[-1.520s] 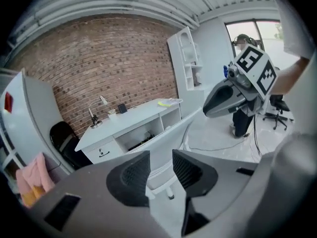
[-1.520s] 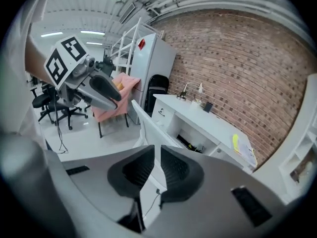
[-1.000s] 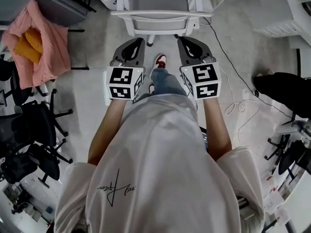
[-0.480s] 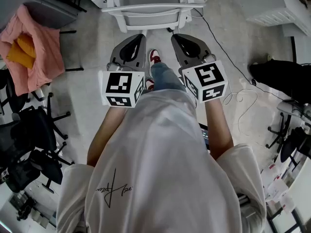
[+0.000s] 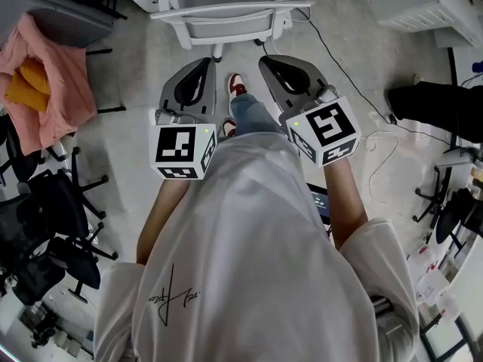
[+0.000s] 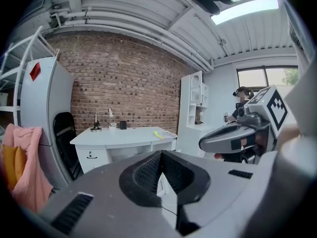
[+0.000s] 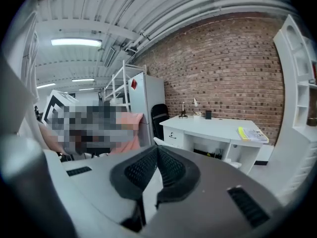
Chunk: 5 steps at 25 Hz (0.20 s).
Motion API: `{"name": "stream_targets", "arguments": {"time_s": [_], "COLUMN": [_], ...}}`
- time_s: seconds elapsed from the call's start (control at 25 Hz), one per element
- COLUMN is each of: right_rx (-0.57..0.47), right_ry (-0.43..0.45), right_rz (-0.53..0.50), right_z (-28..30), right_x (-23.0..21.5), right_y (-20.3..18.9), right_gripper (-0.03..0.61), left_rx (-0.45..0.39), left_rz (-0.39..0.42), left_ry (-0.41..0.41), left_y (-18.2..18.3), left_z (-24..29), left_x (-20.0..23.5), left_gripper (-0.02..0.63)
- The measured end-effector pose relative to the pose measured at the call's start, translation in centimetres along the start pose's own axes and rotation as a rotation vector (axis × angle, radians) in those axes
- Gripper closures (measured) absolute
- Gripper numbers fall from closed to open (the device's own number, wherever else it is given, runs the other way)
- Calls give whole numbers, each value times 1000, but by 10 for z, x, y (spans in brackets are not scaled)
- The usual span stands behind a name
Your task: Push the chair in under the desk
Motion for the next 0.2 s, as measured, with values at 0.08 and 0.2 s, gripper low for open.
{"name": "stream_targets", "arguments": {"time_s": [0.08, 0.2], "right_rx": [7, 20], "right_ry": [4, 9], "right_rz": [3, 8], "right_z": [-2, -7], "right_x": [1, 3], "right_y": [-3, -9], "right_gripper": [552, 552], "left_rx": [-2, -3], "left_rz": [0, -2], "left_ry": [1, -1], "left_y": [1, 1], "left_z": [-2, -4], "left_x": [0, -3], "left_gripper": [609, 609]}}
Point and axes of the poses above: the fingertips, and each gripper's own axes: z forward along the fingers, x to its left, y out of its top, the point moved 3 cm from there along -z, backward along the fingers, and after that the axes turned 13 degrees about z, right-handed, at the moved point
